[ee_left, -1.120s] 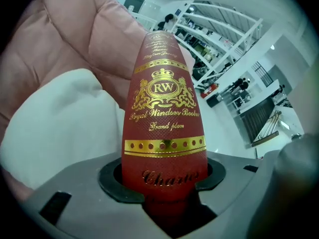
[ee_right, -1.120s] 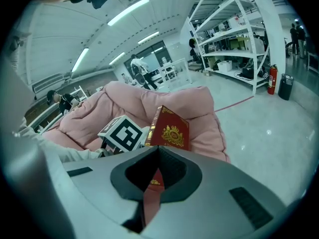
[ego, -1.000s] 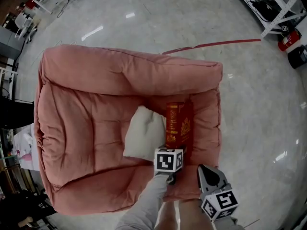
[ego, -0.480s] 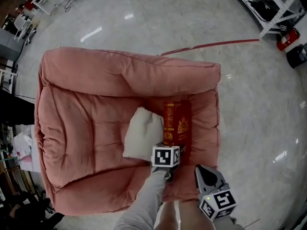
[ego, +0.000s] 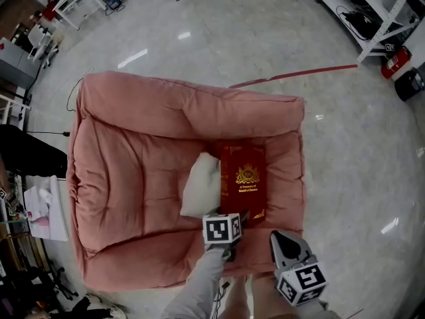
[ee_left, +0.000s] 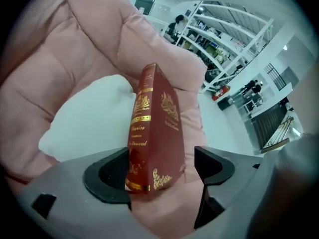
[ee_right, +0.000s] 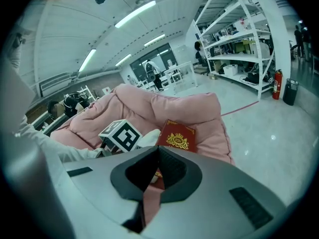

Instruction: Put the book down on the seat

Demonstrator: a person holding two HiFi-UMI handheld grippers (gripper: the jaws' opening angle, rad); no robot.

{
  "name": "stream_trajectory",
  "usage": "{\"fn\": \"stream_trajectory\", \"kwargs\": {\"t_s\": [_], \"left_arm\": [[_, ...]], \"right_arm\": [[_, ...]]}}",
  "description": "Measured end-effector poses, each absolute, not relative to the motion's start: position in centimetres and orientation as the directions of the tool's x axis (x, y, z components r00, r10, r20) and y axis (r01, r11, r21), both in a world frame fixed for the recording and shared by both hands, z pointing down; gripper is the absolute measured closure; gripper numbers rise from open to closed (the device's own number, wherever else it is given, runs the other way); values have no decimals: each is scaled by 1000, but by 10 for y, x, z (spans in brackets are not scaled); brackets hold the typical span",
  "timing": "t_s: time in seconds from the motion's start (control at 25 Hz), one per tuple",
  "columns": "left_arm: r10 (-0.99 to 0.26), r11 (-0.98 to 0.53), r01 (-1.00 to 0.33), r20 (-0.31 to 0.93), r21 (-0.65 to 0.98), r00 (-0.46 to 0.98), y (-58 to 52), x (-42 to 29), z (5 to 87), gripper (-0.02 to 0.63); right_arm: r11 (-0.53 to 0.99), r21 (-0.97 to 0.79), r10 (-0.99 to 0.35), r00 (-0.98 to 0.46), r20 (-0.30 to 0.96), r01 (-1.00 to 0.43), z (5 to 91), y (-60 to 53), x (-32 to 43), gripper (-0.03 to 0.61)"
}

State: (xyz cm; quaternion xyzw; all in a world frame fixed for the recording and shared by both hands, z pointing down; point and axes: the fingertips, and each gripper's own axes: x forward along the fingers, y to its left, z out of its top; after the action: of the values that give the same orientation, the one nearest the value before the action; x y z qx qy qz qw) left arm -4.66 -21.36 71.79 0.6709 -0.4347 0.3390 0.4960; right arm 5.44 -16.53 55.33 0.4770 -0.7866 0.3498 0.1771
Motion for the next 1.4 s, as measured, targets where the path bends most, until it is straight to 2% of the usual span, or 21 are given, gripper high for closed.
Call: {"fn": "stream_trajectory", "kwargs": {"t_s": [0.28, 0.32, 0.48, 0.68, 0.8, 0.88, 1.4], "left_arm": [[-307, -155, -901, 847, 405, 433, -192, -49, 679, 215], [-322, -160, -901, 842, 402, 433, -187, -51, 672, 237], [-402, -181, -909, 816, 374, 416, -171, -55, 642, 398], [-439, -204, -895, 780, 397, 446, -147, -52, 609, 473], [-477, -232, -899, 762, 372, 438, -141, -56, 591, 562], [-495, -246, -898, 749, 365, 440, -142, -58, 579, 595], [-550, -324, -872, 677, 366, 488, -107, -68, 512, 607]], "right_arm": [[333, -354, -636, -485, 600, -874, 539, -148, 47, 574], [337, -347, -638, -484, 599, -875, 537, -144, 45, 574], [346, -323, -650, -474, 594, -881, 527, -135, 47, 574], [341, -300, -670, -454, 587, -891, 518, -126, 50, 574], [328, -291, -694, -438, 571, -899, 511, -127, 53, 574], [328, -285, -704, -435, 562, -900, 507, -132, 54, 574], [381, -228, -743, -443, 502, -896, 464, -97, 30, 574]]}}
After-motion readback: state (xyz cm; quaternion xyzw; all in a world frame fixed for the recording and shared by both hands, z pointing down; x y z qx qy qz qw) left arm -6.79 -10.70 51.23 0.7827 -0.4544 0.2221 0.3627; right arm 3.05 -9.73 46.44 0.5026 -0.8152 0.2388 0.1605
